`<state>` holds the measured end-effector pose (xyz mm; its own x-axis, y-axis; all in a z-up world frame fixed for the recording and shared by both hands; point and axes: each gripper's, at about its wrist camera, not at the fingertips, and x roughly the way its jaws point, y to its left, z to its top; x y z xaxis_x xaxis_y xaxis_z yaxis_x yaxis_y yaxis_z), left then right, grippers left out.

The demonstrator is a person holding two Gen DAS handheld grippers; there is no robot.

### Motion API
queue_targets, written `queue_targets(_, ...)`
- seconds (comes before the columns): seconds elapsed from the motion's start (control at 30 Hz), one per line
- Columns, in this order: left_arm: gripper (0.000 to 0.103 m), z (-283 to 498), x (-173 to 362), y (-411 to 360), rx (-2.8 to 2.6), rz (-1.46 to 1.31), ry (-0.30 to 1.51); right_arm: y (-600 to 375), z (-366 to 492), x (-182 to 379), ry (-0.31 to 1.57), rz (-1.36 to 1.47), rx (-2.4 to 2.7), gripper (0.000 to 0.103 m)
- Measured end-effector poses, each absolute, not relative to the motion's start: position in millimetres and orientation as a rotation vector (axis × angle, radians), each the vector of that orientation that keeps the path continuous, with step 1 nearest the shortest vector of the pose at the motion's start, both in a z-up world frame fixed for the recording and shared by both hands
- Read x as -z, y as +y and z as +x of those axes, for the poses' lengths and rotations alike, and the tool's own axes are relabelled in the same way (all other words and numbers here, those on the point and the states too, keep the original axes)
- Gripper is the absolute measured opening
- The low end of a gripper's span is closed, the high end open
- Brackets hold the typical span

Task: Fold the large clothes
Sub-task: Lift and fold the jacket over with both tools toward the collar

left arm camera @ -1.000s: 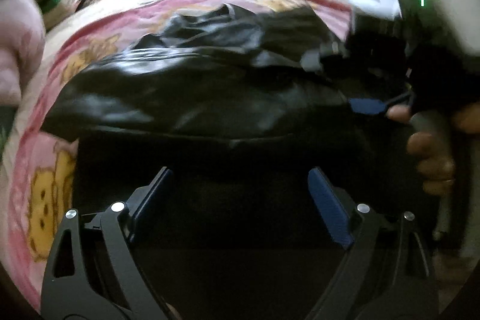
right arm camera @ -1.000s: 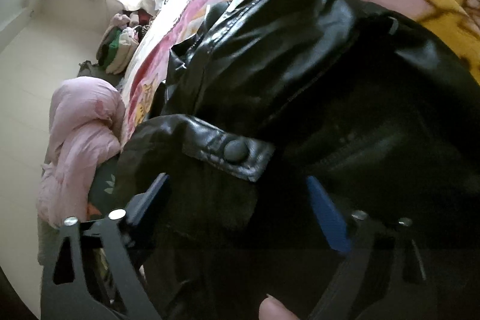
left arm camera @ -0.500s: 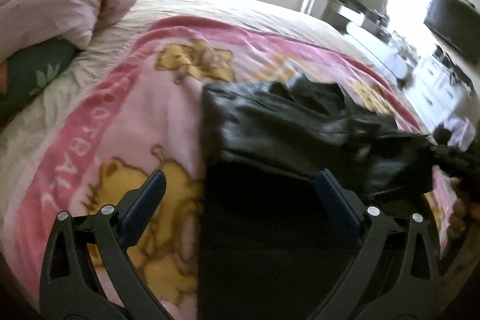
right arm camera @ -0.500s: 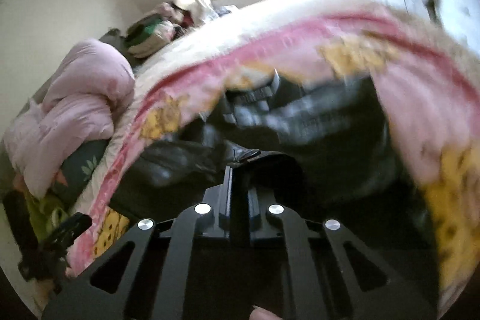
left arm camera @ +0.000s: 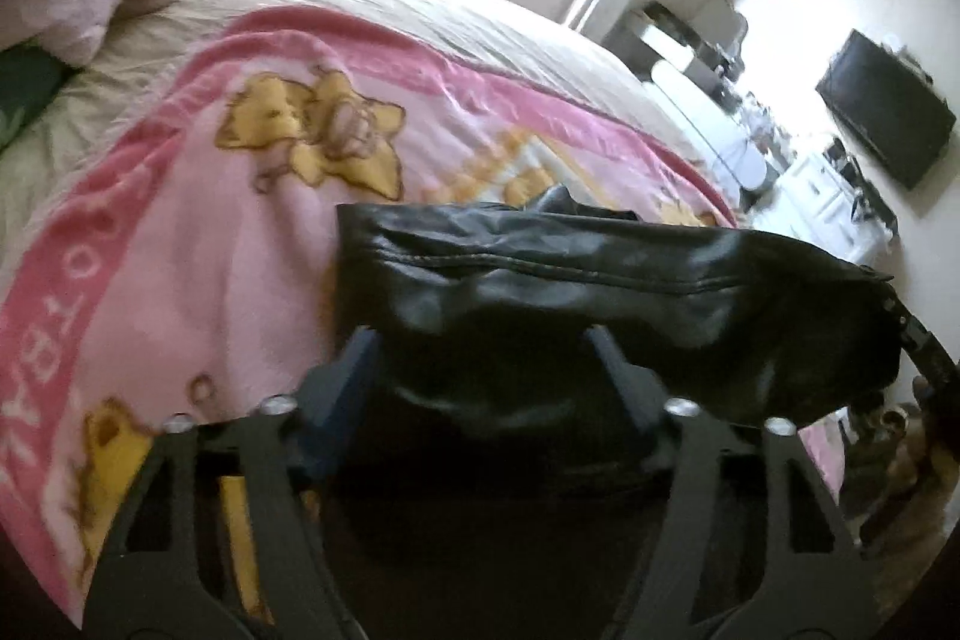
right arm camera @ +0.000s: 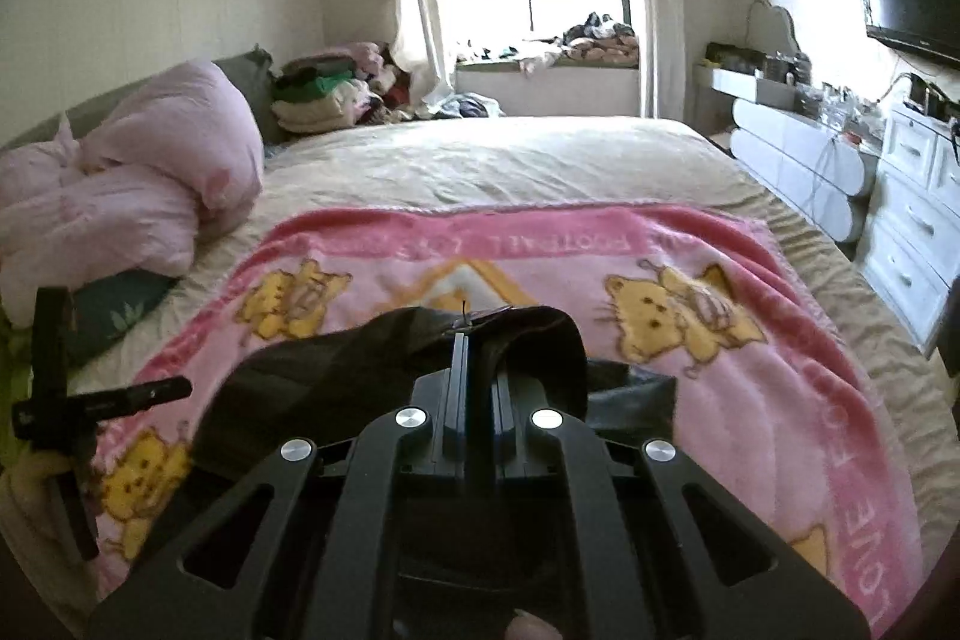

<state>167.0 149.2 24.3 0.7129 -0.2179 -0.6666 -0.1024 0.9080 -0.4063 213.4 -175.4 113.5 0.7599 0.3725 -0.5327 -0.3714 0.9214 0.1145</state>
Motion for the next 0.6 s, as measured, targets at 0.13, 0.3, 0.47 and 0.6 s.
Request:
queue_targets(0.13, 0.035, 184, -7, 146, 0.117, -0.445, 0.808, -187, 217, -99, 0.618, 0.006, -0.358, 0.004)
queue_targets(0.3, 0.028, 203, 30, 138, 0.167, -0.438, 0.916, -188, 223, -86, 0.645, -0.019, -0.316, 0.004)
queue_targets(0.47, 0.028, 210, 55, 129, 0.198, -0.394, 0.975, -183, 232, -71, 0.684, -0.048, -0.257, 0.004)
queue_targets(0.6, 0.028, 211, 59, 136, 0.216, -0.437, 0.980, -181, 242, -61, 0.736, -0.041, -0.203, 0.004)
